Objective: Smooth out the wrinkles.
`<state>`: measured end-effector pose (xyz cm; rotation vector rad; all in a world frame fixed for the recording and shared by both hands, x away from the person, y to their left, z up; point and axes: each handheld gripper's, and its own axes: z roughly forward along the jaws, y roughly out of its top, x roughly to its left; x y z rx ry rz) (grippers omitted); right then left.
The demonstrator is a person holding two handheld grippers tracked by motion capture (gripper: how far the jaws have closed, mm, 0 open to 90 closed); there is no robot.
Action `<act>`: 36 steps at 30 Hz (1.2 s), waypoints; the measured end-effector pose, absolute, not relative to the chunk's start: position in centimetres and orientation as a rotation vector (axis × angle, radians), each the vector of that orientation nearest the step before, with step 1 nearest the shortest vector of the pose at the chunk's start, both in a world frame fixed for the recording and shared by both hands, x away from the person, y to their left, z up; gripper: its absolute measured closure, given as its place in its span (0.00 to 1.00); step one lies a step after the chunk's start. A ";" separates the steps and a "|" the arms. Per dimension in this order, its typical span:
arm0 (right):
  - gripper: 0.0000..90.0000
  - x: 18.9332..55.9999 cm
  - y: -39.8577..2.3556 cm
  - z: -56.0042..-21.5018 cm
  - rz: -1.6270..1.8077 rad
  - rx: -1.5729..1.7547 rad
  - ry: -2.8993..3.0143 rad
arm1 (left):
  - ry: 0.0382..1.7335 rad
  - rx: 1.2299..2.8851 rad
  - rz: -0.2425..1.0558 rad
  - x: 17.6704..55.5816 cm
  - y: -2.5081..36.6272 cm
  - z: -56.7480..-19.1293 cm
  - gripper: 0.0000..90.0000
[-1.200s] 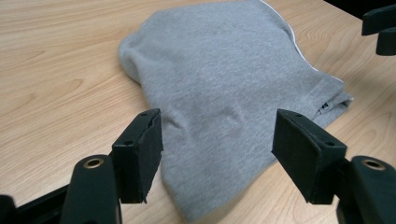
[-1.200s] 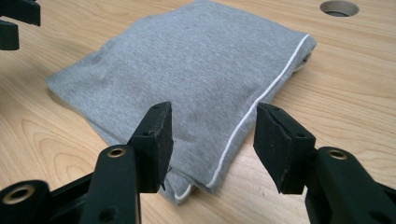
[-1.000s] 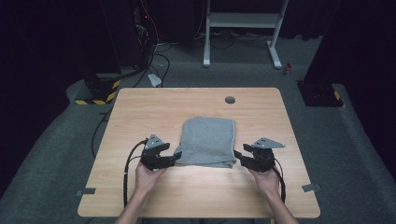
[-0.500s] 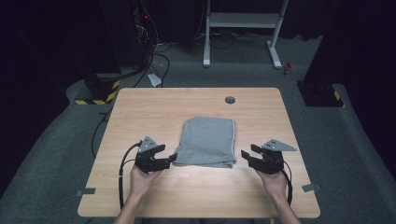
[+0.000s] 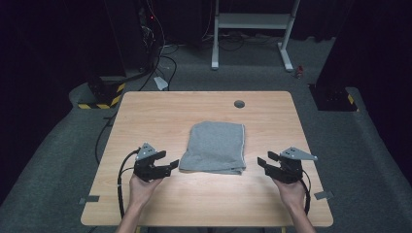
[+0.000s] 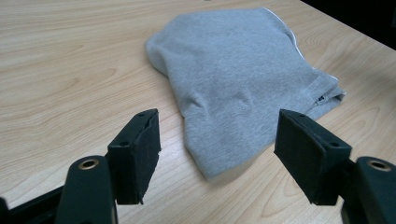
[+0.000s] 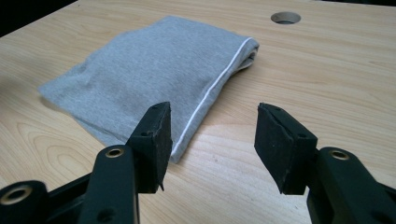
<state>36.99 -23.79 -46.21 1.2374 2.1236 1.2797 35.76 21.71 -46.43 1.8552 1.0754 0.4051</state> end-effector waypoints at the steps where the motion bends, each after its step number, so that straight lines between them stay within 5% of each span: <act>1: 0.51 37.0 -23.9 -46.3 1.280 1.239 2.119 | 1.079 1.849 0.406 35.7 21.8 -46.4 0.34; 36: 0.51 36.8 -27.1 -48.5 1.158 1.369 2.069 | 1.205 1.883 0.447 35.7 24.6 -49.0 0.34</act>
